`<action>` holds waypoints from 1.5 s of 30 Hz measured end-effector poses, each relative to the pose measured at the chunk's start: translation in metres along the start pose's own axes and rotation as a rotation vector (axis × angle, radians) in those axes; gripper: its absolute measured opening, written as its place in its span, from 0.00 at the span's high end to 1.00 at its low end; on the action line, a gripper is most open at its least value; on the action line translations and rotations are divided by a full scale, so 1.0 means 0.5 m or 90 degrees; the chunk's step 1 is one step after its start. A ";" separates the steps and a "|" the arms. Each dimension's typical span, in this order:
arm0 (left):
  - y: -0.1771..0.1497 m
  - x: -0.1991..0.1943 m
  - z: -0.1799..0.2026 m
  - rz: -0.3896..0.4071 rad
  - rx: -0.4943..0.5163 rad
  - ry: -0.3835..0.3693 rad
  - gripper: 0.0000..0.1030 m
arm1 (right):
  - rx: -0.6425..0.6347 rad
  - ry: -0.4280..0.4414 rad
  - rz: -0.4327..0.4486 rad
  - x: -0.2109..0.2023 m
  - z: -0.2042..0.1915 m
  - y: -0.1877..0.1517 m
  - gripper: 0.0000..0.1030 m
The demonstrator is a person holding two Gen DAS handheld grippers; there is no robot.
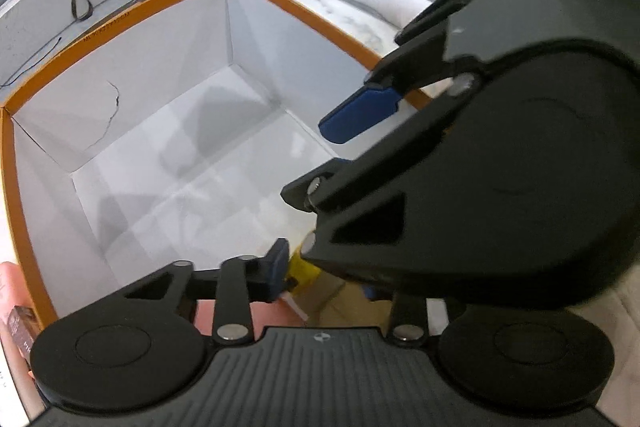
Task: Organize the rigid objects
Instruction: 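Lower the tape measure and cardboard box into the orange box and release both, then grasp the white box with the left tool while the right tool grasps the brown PHOTO CARD box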
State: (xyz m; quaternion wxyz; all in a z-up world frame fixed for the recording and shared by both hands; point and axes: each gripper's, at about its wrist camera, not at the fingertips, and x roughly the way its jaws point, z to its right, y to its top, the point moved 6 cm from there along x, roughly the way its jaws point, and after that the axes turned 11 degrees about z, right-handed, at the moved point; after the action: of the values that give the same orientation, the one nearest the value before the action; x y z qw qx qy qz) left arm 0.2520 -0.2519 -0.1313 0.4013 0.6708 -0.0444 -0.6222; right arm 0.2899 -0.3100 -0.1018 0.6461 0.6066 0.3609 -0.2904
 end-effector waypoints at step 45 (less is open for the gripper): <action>-0.211 -0.308 -0.288 0.099 -0.113 0.251 0.48 | -0.020 -0.004 0.049 -0.023 -0.171 0.125 0.88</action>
State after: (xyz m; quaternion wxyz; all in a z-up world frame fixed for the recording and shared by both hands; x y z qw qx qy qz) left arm 0.2965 -0.0251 -0.0848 0.5064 0.7362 0.0381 -0.4475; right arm 0.3245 -0.2199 -0.0568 0.6674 0.6089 0.3395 -0.2617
